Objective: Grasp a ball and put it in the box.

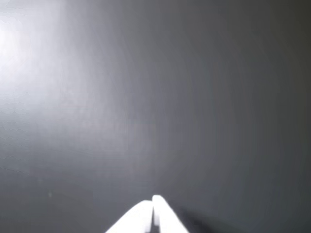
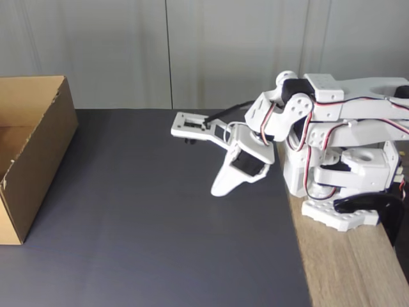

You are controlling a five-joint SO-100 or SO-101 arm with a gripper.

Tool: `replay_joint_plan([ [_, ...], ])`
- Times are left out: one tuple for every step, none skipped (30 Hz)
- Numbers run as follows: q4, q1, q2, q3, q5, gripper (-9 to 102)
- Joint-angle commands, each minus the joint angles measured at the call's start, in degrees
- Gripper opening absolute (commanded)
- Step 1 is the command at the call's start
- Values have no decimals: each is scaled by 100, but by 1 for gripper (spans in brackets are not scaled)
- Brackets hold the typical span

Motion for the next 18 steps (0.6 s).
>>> replay_joint_plan([
  [352,-79,35,-26,18,0],
  [448,-79,35,-26,18,0],
  [536,-79,35,-26,18,0],
  [589,-70,35,-26,18,0],
  [598,-62,35,-26,0,0],
  [598,-53,35,-26,-18,0],
  [598,-53,35,-26,-26,0],
  [598,-53,35,-26,-26,0],
  [650,-62,35,-26,-26,0],
  [712,-70,35,-26,-26,0],
  [791,-97,35,-26,-26,0],
  [870,-105,35,-26,-26,0],
  [949,-105,35,-26,-26,0],
  [1046,-114,35,-26,-26,0],
  [1134,-132,35,-26,-26,0],
  [1195,-149,35,-26,-35,0],
  [1213,-149,35,-26,-62,0],
  [1239,-149,35,-26,-62,0],
])
